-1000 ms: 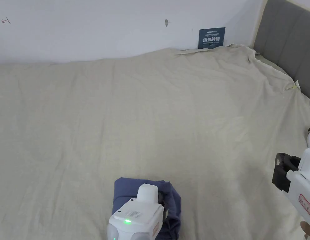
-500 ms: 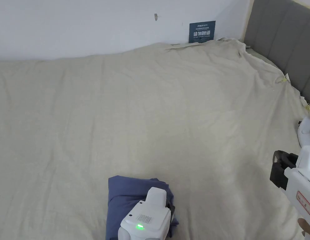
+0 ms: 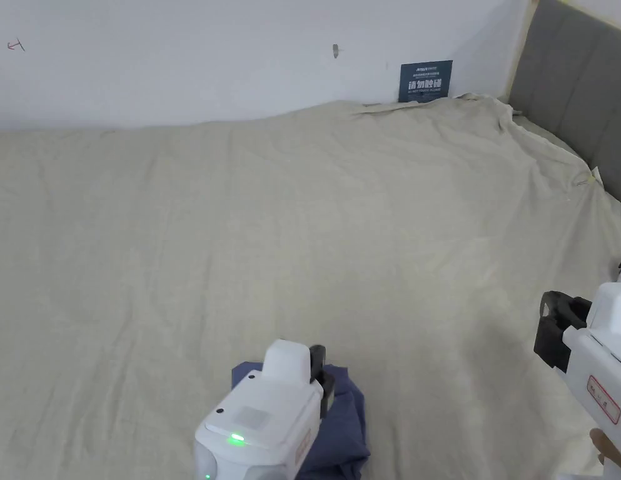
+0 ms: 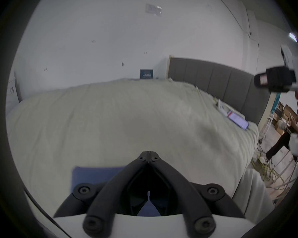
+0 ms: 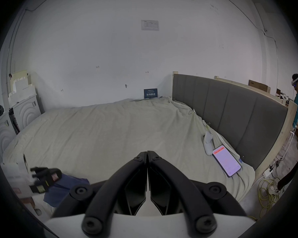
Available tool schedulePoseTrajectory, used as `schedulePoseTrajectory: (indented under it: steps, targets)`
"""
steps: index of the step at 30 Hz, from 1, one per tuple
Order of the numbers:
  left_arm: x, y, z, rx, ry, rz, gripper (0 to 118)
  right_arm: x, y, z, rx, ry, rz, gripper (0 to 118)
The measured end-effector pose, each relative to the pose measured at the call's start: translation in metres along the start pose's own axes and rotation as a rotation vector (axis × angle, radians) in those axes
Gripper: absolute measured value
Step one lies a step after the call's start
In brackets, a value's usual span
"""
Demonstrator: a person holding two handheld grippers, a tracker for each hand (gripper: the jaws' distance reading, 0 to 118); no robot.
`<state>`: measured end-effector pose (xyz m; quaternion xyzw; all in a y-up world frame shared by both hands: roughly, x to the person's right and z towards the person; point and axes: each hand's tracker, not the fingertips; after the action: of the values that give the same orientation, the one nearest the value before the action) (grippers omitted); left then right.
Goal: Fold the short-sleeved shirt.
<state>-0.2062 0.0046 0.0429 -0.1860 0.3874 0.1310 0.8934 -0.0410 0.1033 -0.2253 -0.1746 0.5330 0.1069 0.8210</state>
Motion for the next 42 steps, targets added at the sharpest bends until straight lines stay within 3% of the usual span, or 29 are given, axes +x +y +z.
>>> schedulePoseTrajectory:
  steps: [6, 22, 33, 42]
  targets:
    - [-0.032, 0.05, 0.04, 0.139, 0.063, 0.003, 0, -0.023, 0.013, 0.004, 0.053, 0.038, 0.014, 0]
    - [-0.121, 0.047, 0.086, 0.286, 0.324, 0.028, 0, -0.064, 0.012, 0.011, 0.185, 0.096, 0.042, 0]
    - [-0.127, 0.048, 0.096, 0.291, 0.36, 0.041, 0, -0.078, 0.013, 0.006, 0.192, 0.117, 0.031, 0]
    - [-0.134, 0.041, 0.094, 0.252, 0.346, 0.059, 0, -0.134, -0.031, -0.034, 0.118, 0.23, 0.06, 0]
